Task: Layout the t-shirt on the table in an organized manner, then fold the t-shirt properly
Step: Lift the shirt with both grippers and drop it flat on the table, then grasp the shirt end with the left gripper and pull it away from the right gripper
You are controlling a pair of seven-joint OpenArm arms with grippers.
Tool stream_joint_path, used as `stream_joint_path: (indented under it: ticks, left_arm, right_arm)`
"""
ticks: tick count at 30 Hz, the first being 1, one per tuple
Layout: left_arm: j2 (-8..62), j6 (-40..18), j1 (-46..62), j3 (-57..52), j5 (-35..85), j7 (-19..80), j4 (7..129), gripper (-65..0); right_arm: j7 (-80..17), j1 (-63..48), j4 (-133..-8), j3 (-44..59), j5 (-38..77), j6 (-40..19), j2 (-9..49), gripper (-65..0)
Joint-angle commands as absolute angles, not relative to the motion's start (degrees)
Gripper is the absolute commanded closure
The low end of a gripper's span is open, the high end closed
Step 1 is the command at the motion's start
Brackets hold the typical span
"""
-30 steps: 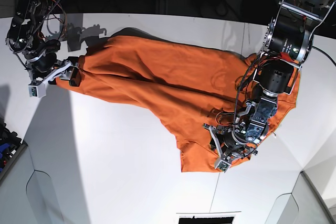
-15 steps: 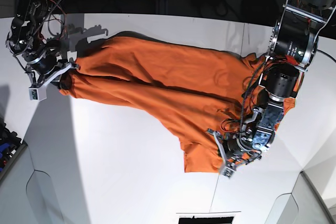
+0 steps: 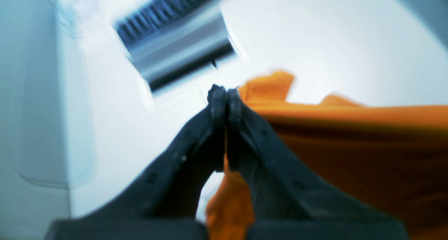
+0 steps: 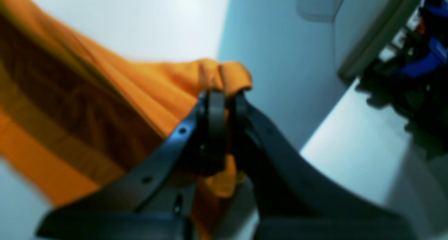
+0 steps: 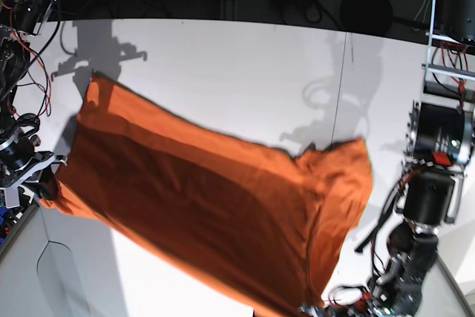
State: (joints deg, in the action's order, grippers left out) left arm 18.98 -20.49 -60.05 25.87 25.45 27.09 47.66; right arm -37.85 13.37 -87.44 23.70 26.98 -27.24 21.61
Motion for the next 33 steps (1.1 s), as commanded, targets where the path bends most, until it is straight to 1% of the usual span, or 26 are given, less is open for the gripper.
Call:
stream_joint_path:
  ticks: [1, 5, 7, 11, 13, 16, 19, 22, 25, 26, 28, 29, 30, 31, 33]
  left_arm:
    - [20.36, -21.08, -63.99, 25.45, 26.98, 26.92, 48.53, 0.0]
    - [24.14, -25.32, -68.12, 23.51, 36.97, 33.01, 48.64, 0.0]
    - [26.26, -29.26, -68.6, 21.15, 41.65, 37.21, 48.73, 0.0]
    - [31.97, -36.82, -66.78, 17.65, 54.76, 47.57, 48.84, 0.0]
    - [35.97, -40.0, -64.64, 17.5, 61.82, 50.28, 49.21, 0.0]
    - [41.25, -40.0, -60.62, 17.5, 68.55, 52.86, 50.11, 0.0]
    - [43.33, -40.0, -56.51, 17.5, 71.92, 54.83, 50.41, 0.0]
    - [42.24, -40.0, -52.58, 17.5, 72.62, 55.57, 50.41, 0.0]
    - [38.72, -40.0, -49.23, 17.5, 71.68, 55.53, 50.41, 0.0]
    - [37.04, -40.0, -48.31, 17.5, 70.65, 55.46, 50.41, -5.9]
    - [33.45, -40.0, -46.78, 17.52, 67.61, 54.02, 50.41, -20.1]
    - [31.62, -40.0, -46.19, 17.56, 65.23, 52.27, 50.41, -26.1]
    - [29.67, -40.0, -45.63, 17.56, 61.93, 49.67, 50.41, -30.1]
    - [27.73, -40.0, -45.23, 17.56, 58.17, 46.59, 50.41, -31.7]
    - [23.59, -40.0, -44.58, 17.56, 48.84, 40.29, 50.41, -31.6]
  right_arm:
    - [-37.34, 14.61, -88.36, 23.99, 28.75, -27.62, 23.18, 0.0]
    - [-39.11, 13.8, -88.36, 24.82, 33.87, -30.33, 23.79, 0.0]
    - [-40.64, 12.91, -88.36, 25.23, 37.08, -30.76, 23.77, 0.0]
    - [-42.46, 9.67, -88.4, 25.26, 42.85, -32.47, 23.51, 0.0]
    - [-42.94, 7.66, -88.4, 25.26, 44.69, -33.06, 22.9, 0.0]
    - [-43.33, 4.69, -88.4, 25.26, 46.13, -33.3, 21.85, 0.0]
    - [-43.59, 2.81, -88.4, 25.19, 46.13, -33.32, 20.56, 0.0]
    - [-43.75, 1.61, -88.4, 25.15, 45.93, -33.32, 19.22, 0.0]
    - [-43.86, 0.1, -88.4, 25.1, 45.87, -33.32, 18.0, 0.0]
    - [-43.92, -0.43, -88.4, 25.1, 45.84, -33.32, 17.65, 0.0]
    - [-43.92, -1.37, -88.4, 25.1, 45.74, -33.34, 16.88, 0.0]
    - [-43.94, -1.65, -88.4, 25.1, 45.34, -33.34, 16.38, 0.0]
    - [-43.94, -1.78, -88.4, 25.1, 44.53, -33.32, 16.01, 0.0]
    - [-43.97, -1.78, -88.4, 25.1, 43.72, -33.32, 15.62, 0.0]
    - [-43.94, -1.78, -88.4, 25.1, 43.09, -33.32, 15.14, 0.0]
